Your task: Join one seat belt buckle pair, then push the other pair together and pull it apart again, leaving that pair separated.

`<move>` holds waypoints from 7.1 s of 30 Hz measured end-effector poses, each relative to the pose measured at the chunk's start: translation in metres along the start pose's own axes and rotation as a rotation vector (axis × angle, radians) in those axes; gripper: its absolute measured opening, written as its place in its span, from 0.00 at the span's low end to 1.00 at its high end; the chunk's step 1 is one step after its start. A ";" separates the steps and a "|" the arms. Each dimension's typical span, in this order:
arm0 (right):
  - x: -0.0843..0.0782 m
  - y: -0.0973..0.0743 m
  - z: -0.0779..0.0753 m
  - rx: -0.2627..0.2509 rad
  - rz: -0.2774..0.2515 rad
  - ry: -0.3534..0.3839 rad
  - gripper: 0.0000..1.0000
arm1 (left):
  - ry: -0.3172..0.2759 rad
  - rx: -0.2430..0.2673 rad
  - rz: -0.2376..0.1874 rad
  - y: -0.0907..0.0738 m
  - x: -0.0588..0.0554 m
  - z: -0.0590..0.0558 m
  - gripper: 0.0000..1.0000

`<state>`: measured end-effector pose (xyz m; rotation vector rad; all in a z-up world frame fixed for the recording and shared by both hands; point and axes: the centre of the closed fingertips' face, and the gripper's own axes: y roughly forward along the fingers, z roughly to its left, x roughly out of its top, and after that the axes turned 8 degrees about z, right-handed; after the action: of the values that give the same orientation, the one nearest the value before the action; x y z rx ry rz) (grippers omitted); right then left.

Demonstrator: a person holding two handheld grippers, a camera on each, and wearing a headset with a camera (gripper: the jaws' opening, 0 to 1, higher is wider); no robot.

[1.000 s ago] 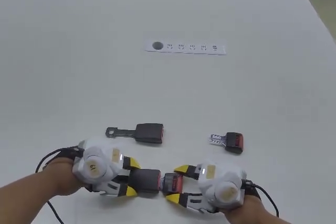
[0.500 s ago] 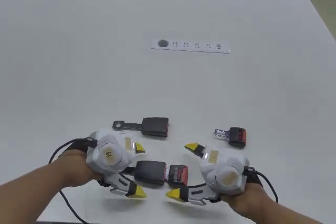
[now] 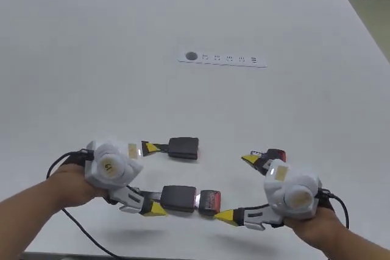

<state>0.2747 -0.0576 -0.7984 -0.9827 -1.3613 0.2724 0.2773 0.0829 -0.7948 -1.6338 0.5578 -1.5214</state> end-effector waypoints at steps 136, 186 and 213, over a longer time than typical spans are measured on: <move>-0.037 0.046 -0.099 0.266 0.030 -0.041 0.35 | 0.144 -0.218 0.066 0.089 0.023 0.073 0.35; 0.019 0.105 -0.060 0.290 0.058 -0.038 0.34 | 0.185 -0.235 0.103 0.090 0.022 0.076 0.34; 0.022 0.106 -0.063 0.261 0.156 -0.066 0.35 | 0.163 -0.222 0.093 0.089 0.023 0.076 0.35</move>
<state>0.3750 -0.0065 -0.8533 -0.8670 -1.2721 0.5898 0.3726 0.0344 -0.8473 -1.6312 0.9073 -1.5773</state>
